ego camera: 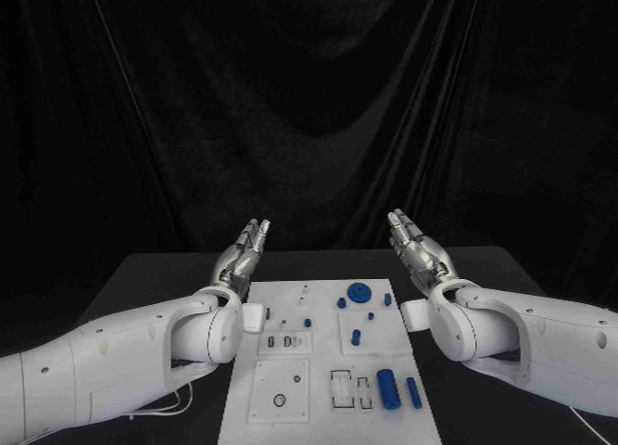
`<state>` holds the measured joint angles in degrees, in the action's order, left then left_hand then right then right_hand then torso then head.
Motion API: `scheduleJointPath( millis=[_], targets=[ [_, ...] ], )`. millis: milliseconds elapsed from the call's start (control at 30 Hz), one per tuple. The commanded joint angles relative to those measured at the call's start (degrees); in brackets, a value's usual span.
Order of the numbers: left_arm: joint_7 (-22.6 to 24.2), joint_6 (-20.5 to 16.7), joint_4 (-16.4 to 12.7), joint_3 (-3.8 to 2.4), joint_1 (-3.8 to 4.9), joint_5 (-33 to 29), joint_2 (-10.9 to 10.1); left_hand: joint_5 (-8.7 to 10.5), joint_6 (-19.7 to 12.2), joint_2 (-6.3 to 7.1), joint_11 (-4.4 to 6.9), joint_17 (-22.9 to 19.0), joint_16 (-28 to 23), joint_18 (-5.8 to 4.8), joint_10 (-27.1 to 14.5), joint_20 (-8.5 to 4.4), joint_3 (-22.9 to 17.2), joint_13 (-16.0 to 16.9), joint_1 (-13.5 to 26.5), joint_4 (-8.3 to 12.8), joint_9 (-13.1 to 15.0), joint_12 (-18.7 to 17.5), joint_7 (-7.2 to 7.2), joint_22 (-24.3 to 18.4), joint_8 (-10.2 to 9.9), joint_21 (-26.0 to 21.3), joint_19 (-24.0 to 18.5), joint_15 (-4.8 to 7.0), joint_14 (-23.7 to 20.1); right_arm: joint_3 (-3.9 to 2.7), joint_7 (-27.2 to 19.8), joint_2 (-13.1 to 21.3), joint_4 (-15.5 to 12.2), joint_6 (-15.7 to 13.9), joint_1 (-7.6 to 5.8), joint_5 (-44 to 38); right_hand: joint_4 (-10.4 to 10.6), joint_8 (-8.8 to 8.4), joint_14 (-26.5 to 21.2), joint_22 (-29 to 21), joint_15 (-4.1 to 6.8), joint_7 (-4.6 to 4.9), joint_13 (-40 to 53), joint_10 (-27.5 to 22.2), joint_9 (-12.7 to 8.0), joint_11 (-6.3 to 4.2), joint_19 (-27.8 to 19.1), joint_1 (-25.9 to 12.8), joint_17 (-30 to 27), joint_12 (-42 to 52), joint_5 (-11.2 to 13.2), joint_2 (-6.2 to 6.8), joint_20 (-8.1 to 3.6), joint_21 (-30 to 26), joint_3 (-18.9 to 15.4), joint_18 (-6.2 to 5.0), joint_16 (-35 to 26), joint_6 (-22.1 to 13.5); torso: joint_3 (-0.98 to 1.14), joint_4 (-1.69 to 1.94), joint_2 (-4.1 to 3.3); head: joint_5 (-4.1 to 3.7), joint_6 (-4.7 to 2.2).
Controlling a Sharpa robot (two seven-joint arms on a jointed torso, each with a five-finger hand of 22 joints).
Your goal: Assemble the parts on the task board
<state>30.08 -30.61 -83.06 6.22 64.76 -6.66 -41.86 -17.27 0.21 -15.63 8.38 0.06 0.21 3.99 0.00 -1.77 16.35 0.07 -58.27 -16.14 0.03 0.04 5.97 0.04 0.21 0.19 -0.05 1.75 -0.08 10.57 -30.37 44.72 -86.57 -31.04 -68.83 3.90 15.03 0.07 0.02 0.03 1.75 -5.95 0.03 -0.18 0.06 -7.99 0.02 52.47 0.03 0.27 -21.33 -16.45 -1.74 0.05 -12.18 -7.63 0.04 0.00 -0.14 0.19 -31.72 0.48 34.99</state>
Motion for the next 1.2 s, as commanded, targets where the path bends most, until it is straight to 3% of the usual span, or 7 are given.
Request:
scheduleJointPath(
  millis=[33,167,467,600,767,1133,1200],
  targets=[
    [4.3,14.2,1.8,1.09,1.32,-5.6,0.8,-0.53,0.0,-0.39,0.58,-0.1,-0.2,1.19,0.0,-5.97,0.2,-0.1,-1.5,-0.6,0.0,0.0,0.44,0.0,-0.1,-0.2,0.0,7.18,0.1,0.79,1.0,0.1,0.4,8.1,-1.02,2.5,0.5,-0.07,0.0,0.0,8.27,-0.23,0.0,0.2,-0.1,-0.41,0.0,0.7,0.0,-0.3,-0.4,-0.27,-3.71,-0.1,0.0,-0.92,0.0,0.0,-0.01,0.01,0.00,-0.01,-0.01],
    [5.9,21.8,4.1,3.05,2.92,-8.7,1.8,-0.53,0.0,-0.39,0.58,-0.1,-0.2,1.19,0.0,-5.97,0.2,-0.1,-1.5,-0.6,0.0,0.0,0.44,0.0,-0.1,-0.2,0.0,7.18,0.1,1.31,1.0,0.1,0.6,9.0,-1.47,2.8,0.4,-0.07,0.0,0.0,8.24,-0.21,0.0,0.2,-0.1,-0.38,0.0,0.8,0.0,-0.3,-0.4,-0.28,-3.69,-0.1,0.1,-0.92,0.0,0.0,-0.01,0.01,0.00,-0.01,-0.01],
    [8.0,31.6,7.1,5.58,4.98,-12.7,3.1,-0.51,0.1,-0.39,0.58,-0.1,-0.2,1.20,0.0,-5.88,0.2,-0.1,-1.6,-0.6,0.1,0.0,0.44,0.0,-0.1,-0.2,0.0,7.11,0.1,1.31,1.0,0.1,0.6,9.0,-1.47,2.8,0.4,-0.07,0.0,0.0,8.01,0.03,0.0,0.2,-0.1,-0.14,0.0,0.8,0.0,-0.3,-0.3,-0.28,-3.49,-0.1,0.3,-0.90,0.0,0.0,-0.01,0.01,0.00,-0.01,-0.01],
    [8.3,32.8,7.5,5.91,5.25,-13.3,3.2,-0.49,0.2,-0.37,0.55,-0.1,-0.2,1.24,0.0,-5.75,0.2,-0.1,-1.6,-0.6,0.1,0.0,0.43,0.0,-0.1,-0.2,0.0,7.04,0.1,1.31,1.0,0.1,0.6,9.0,-1.47,2.8,0.4,-0.07,0.0,0.0,7.83,0.20,0.0,0.2,-0.1,0.04,0.0,0.8,0.0,-0.3,-0.3,-0.22,-3.32,-0.1,0.4,-0.88,0.0,0.0,-0.01,0.01,0.00,-0.01,-0.01],
    [7.7,34.0,7.8,5.92,5.18,-13.3,3.2,-0.74,0.4,-0.39,0.87,-0.1,-0.2,1.44,0.0,-5.37,0.0,-0.1,-1.9,-0.5,0.2,0.0,0.73,0.0,0.0,-0.2,0.0,6.89,0.1,1.31,2.2,0.4,1.0,11.4,-1.48,2.8,0.4,-0.07,0.0,0.0,7.25,0.71,0.0,0.2,-0.1,0.58,0.0,0.7,0.0,-0.3,-0.3,-0.16,-2.71,-0.1,0.6,-0.89,0.0,0.0,-0.02,-0.02,-0.04,-0.23,1.00],
    [7.7,34.3,7.8,5.93,5.13,-6.9,2.0,-1.99,1.1,-0.78,1.88,-0.1,-0.2,2.03,0.0,-3.98,-1.1,-0.1,-3.4,-0.5,0.4,0.0,1.60,0.0,0.3,-0.2,0.0,6.03,0.1,1.31,5.2,0.8,2.4,16.0,-1.79,-4.6,-1.7,0.12,0.0,0.0,2.61,4.47,0.0,0.2,0.1,4.68,0.0,2.2,0.0,-0.3,0.6,0.74,1.89,-0.1,-0.2,-0.88,0.0,0.4,0.00,-0.01,0.05,0.04,1.68],
    [7.7,34.1,7.9,5.93,5.13,-5.9,1.6,-2.17,1.3,-0.73,1.64,-0.1,-0.2,2.00,0.0,-3.86,-1.3,-0.1,-3.7,-0.5,0.4,0.0,1.37,0.0,0.3,-0.2,0.0,5.86,0.1,1.31,7.3,0.7,3.2,17.2,-2.42,-7.5,-1.8,0.14,0.0,0.0,0.69,4.97,0.0,0.2,0.1,6.62,0.0,2.8,0.0,-0.2,1.5,0.85,3.31,-0.1,-0.8,-0.41,0.0,0.4,0.00,-0.04,0.06,0.14,1.93]
  ],
)
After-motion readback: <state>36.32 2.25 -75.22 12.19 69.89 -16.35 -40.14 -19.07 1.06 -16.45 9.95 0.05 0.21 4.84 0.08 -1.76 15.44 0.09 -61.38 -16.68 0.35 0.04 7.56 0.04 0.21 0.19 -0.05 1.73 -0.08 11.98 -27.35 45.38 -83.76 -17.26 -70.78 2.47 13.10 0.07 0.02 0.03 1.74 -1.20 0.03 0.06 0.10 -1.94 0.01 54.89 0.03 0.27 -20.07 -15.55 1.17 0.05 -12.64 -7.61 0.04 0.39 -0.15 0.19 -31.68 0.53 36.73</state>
